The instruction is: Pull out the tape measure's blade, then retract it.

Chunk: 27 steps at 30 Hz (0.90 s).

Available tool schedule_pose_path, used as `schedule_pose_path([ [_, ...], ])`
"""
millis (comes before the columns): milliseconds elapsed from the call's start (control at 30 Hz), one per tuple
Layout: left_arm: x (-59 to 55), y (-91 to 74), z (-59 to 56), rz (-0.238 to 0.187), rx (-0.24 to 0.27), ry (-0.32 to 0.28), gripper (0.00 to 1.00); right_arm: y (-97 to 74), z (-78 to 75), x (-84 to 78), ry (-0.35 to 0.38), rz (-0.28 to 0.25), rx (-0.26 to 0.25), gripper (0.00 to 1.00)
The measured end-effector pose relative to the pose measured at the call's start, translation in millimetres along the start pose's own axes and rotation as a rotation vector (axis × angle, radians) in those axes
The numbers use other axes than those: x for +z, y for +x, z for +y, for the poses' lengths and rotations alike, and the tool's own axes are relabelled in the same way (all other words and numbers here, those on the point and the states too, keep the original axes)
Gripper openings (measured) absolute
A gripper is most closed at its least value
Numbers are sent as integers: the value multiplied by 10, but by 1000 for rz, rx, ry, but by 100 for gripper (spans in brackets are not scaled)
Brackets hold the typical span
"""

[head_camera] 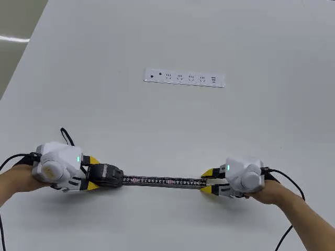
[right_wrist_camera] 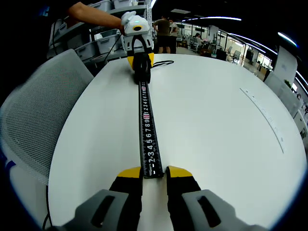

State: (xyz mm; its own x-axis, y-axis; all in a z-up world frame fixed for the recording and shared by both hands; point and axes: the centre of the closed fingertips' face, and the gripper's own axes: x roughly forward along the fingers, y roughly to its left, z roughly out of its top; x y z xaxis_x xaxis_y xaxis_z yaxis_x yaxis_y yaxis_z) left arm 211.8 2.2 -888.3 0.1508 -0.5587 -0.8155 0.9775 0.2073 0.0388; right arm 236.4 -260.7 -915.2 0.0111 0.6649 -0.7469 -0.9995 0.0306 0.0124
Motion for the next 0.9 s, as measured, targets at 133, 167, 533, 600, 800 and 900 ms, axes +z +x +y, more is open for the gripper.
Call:
schedule_pose_path([
  [133,-43,-3,9,14,7,-18,30,1,-7,-8,3,6,-4,18],
  [167,-53,-7,16,16,12,-27,31,1,-7,-11,5,7,-5,19],
  [533,-100,-146,34,1,72,-97,34,-42,12,-26,32,22,-25,25],
  [600,-99,-161,18,-5,75,-104,35,-52,17,-7,39,18,-29,25],
  [800,-91,-202,-13,-16,96,-137,38,-97,24,9,54,16,-43,26],
  [900,-88,-227,-31,-26,106,-158,41,-120,25,11,64,11,-54,27],
])
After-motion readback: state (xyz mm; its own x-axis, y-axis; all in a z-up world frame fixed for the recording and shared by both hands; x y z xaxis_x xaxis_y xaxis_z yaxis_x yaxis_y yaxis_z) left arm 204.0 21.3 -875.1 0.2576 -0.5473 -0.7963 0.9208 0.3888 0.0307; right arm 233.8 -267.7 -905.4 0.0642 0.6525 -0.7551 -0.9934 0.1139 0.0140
